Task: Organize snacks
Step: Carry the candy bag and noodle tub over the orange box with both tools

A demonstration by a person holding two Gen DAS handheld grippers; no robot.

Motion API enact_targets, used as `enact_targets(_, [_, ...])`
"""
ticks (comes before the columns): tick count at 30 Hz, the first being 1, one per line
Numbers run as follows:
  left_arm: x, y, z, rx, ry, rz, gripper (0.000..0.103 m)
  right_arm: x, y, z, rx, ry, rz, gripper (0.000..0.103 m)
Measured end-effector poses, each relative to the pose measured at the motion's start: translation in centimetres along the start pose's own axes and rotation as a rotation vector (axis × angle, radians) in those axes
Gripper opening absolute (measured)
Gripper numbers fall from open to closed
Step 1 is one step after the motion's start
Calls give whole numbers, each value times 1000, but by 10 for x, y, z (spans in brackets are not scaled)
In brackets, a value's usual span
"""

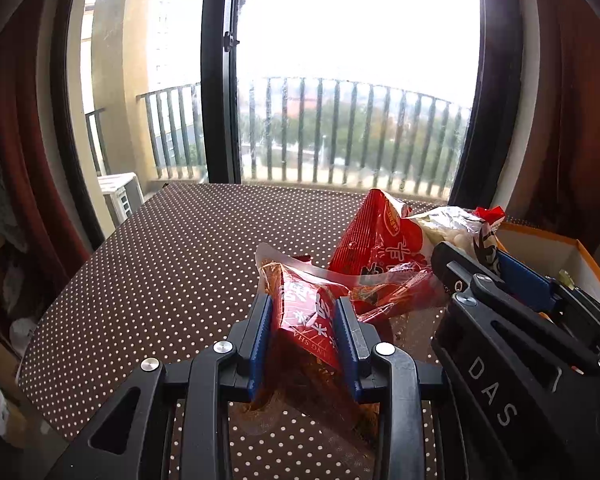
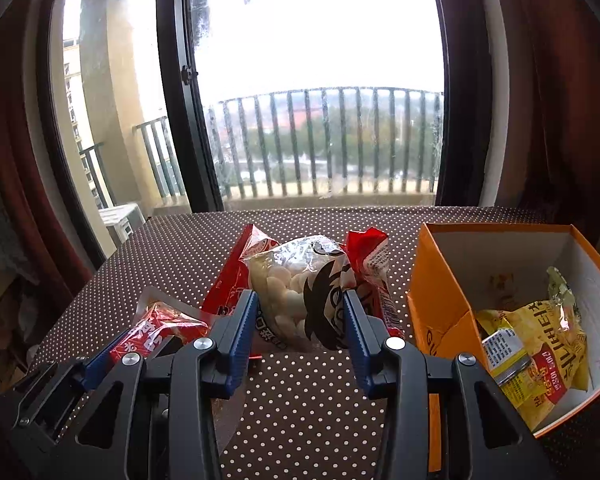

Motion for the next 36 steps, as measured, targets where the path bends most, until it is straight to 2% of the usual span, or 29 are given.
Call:
enact_targets(15, [25,41,-16,-30,80,48,31,34,39,-24,-4,87,50,45])
enact_targets(34, [46,99,24,-165,80,122,31,50,114,-23,-98,128,148,44])
enact_targets(35, [47,103,28,-177,72,125,31,50,119,-22,-104,129,155,43])
enact_targets(36, [47,107,33,-190,62,126,31,52,125,-22,-115,140,158,26])
Point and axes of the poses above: each gripper's, at about its wrist camera, not at the fingertips, and z roughly the way its jaws point, y to its right, x to its top, the point moved 10 cm from there along z, roughly the way its jaws point, and after that the axes turned 13 degrees about -x, right-handed, at the moved point
